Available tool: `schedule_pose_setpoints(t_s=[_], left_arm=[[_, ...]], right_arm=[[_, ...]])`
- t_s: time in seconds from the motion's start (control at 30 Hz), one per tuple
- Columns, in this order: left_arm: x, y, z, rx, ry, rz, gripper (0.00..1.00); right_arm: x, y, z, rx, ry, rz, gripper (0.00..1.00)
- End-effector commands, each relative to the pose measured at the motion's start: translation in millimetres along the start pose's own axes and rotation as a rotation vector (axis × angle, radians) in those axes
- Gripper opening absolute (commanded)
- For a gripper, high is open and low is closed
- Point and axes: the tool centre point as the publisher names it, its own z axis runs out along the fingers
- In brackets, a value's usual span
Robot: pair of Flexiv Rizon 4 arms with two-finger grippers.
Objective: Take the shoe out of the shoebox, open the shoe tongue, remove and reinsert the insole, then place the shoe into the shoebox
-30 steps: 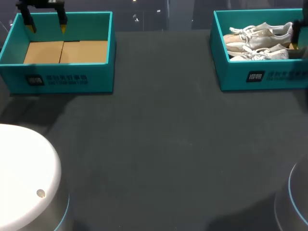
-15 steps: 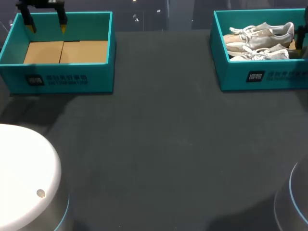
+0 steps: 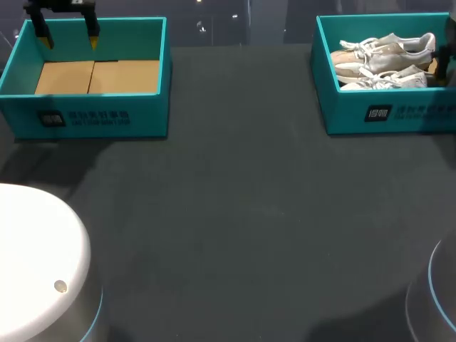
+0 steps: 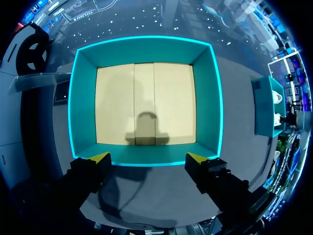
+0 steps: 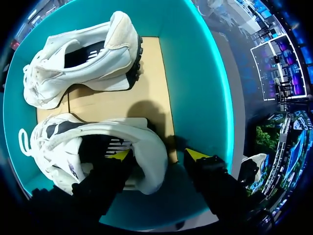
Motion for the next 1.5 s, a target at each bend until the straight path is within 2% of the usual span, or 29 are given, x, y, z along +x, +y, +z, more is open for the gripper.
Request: schedule_pose_setpoints(t_s=[0.03, 0.43, 0.57, 0.87, 0.9, 0.97, 1.03, 1.5], left_arm=[[-0.3, 1, 0, 0.001, 0.001, 0.000, 1.00], [-0.3, 1, 0, 0.001, 0.001, 0.000, 1.00], [-0.3, 1, 0, 0.001, 0.001, 0.000, 1.00], [-0.3, 1, 0, 0.001, 0.001, 0.000, 1.00], [-0.3, 1, 0, 0.001, 0.001, 0.000, 1.00], [-0.3, 1, 0, 0.001, 0.001, 0.000, 1.00], [-0.3, 1, 0, 0.001, 0.001, 0.000, 1.00], [-0.3, 1, 0, 0.001, 0.001, 0.000, 1.00]], right_arm=[[2.8, -0.3, 3, 0.000, -0.003, 0.000, 0.67], [5.0, 0.4, 12, -0.001, -0.007, 0.002, 0.62], [4.5, 0.6, 15, 0.011, -0.007, 0.007, 0.54], [4.7, 3.4, 20, 0.022, -0.002, 0.013, 0.46], [4.4, 3.7, 20, 0.024, 0.000, 0.014, 0.41], [3.8, 4.1, 21, 0.026, 0.000, 0.016, 0.25], [3.1, 4.2, 22, 0.029, 0.000, 0.019, 0.00], [-7.9, 6.5, 16, 0.028, 0.026, 0.057, 0.00]])
